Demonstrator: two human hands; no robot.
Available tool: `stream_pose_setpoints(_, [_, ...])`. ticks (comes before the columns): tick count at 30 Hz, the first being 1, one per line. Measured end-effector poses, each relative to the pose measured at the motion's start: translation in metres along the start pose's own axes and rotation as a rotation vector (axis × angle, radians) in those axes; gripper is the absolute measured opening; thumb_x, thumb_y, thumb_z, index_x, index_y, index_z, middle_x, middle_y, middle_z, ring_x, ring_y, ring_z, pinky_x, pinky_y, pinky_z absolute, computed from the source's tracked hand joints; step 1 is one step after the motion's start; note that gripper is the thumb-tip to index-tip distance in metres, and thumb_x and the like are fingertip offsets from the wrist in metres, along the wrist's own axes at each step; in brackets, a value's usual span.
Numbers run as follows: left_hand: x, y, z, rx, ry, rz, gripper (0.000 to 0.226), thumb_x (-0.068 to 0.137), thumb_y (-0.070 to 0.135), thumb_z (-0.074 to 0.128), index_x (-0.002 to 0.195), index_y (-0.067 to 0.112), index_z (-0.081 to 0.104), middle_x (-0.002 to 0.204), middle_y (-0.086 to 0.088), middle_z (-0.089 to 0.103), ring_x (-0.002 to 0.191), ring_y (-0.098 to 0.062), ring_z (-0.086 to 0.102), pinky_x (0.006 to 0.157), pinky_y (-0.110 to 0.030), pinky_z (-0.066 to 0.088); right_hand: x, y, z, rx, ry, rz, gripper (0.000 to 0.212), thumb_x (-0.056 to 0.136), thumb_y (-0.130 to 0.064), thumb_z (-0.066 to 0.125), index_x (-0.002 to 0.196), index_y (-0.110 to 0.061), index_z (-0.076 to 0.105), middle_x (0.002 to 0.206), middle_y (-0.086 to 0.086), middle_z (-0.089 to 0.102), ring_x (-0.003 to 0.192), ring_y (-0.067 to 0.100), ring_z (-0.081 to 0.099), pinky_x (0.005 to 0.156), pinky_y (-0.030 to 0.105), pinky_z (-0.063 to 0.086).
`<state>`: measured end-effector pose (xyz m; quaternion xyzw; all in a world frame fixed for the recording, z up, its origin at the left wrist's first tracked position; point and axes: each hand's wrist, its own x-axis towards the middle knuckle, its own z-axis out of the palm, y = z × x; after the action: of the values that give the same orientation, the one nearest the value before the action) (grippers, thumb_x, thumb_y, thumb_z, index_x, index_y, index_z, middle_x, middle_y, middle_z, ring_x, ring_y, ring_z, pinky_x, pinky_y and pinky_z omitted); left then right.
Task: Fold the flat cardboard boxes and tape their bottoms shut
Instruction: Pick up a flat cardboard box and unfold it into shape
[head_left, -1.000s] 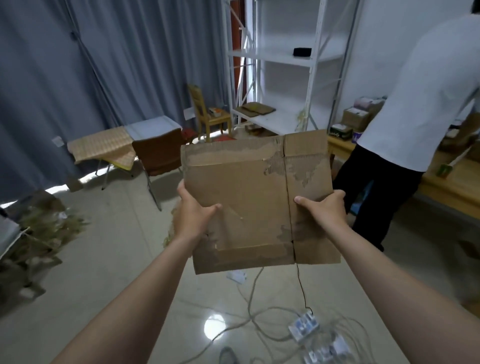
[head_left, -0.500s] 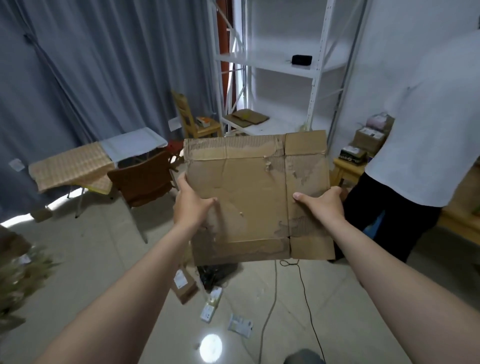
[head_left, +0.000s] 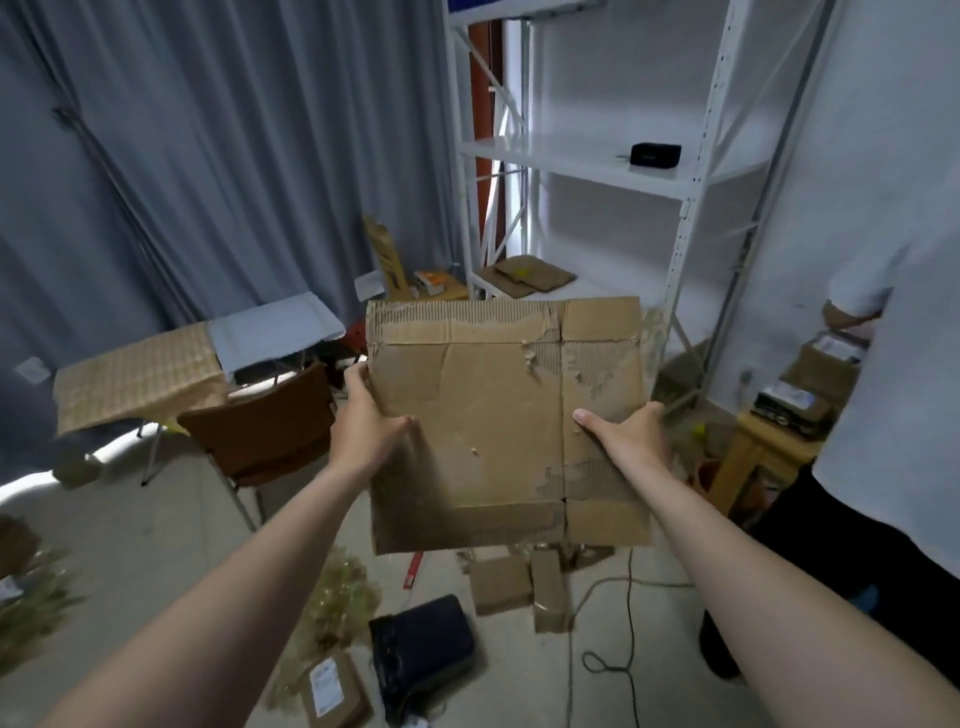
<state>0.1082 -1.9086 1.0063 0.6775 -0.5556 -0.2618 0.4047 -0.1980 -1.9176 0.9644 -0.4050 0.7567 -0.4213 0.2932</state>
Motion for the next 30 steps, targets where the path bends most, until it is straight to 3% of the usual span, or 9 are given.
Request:
stream_pose_setpoints(5, [0.091, 0.031, 0.033, 0.064, 0.069, -0.061, 0.092, 0.082, 0.016, 0.082, 0.150, 0.028, 0.022, 0.143, -0.010, 0.052, 0.127, -0.034, 0.054, 0.088, -0.038, 0.048, 0.105, -0.038, 0.031, 0.008, -0.128, -0.005, 0.086, 0.074, -0.047, 0.086, 0.130, -0.006, 0.035, 0.132, 0.013, 0.051, 0.121, 0.034, 0.054, 0.091, 0.041, 0.043])
stream_pose_setpoints(11, [0.162, 0.049, 0.067, 0.043, 0.087, -0.068, 0.093, 0.083, 0.020, 0.082, 0.151, 0.026, 0.019, 0.147, -0.011, 0.048, 0.130, -0.036, 0.052, 0.100, -0.047, 0.048, 0.193, -0.067, 0.050, -0.010, -0.135, -0.043, 0.086, 0.071, -0.048, 0.087, 0.127, -0.007, 0.037, 0.131, 0.012, 0.054, 0.117, 0.033, 0.058, 0.086, 0.039, 0.044])
stream_pose_setpoints(14, [0.197, 0.051, 0.084, 0.005, 0.074, -0.043, 0.092, 0.084, 0.019, 0.080, 0.152, 0.023, 0.017, 0.150, -0.011, 0.044, 0.133, -0.034, 0.049, 0.101, -0.045, 0.048, 0.231, -0.079, 0.062, -0.028, -0.135, -0.056, 0.080, 0.072, -0.048, 0.087, 0.119, -0.012, 0.034, 0.131, 0.012, 0.055, 0.116, 0.034, 0.058, 0.088, 0.041, 0.046])
stream_pose_setpoints(19, [0.265, 0.043, 0.103, -0.032, 0.070, -0.062, 0.091, 0.086, 0.013, 0.078, 0.152, 0.022, 0.016, 0.150, -0.011, 0.040, 0.136, -0.034, 0.043, 0.104, -0.047, 0.045, 0.289, -0.104, 0.093, -0.067, -0.131, -0.053, 0.092, 0.073, -0.054, 0.084, 0.134, -0.008, 0.031, 0.139, 0.012, 0.052, 0.122, 0.036, 0.056, 0.089, 0.041, 0.047])
stream_pose_setpoints(25, [0.382, 0.023, 0.112, -0.108, 0.063, -0.058, 0.091, 0.087, 0.010, 0.076, 0.152, 0.024, 0.014, 0.150, -0.010, 0.042, 0.135, -0.032, 0.045, 0.105, -0.048, 0.044, 0.365, -0.161, 0.154, -0.081, -0.119, -0.057, 0.084, 0.076, -0.051, 0.083, 0.129, -0.009, 0.033, 0.137, 0.013, 0.053, 0.120, 0.036, 0.057, 0.082, 0.038, 0.044])
stream_pose_setpoints(27, [0.424, 0.020, 0.109, -0.134, 0.040, -0.082, 0.089, 0.088, 0.009, 0.074, 0.152, 0.027, 0.015, 0.148, -0.008, 0.044, 0.126, -0.029, 0.053, 0.098, -0.046, 0.048, 0.387, -0.181, 0.174, -0.095, -0.106, -0.033, 0.084, 0.076, -0.051, 0.083, 0.129, -0.010, 0.032, 0.137, 0.013, 0.052, 0.121, 0.037, 0.057, 0.084, 0.039, 0.045])
stream_pose_setpoints(30, [0.480, 0.015, 0.103, -0.172, -0.006, -0.072, 0.087, 0.088, 0.001, 0.070, 0.152, 0.027, 0.017, 0.131, 0.002, 0.043, 0.089, -0.006, 0.053, 0.072, -0.025, 0.048, 0.419, -0.210, 0.200, -0.110, -0.092, -0.020, 0.085, 0.075, -0.052, 0.083, 0.129, -0.010, 0.032, 0.138, 0.013, 0.052, 0.122, 0.038, 0.055, 0.088, 0.043, 0.047])
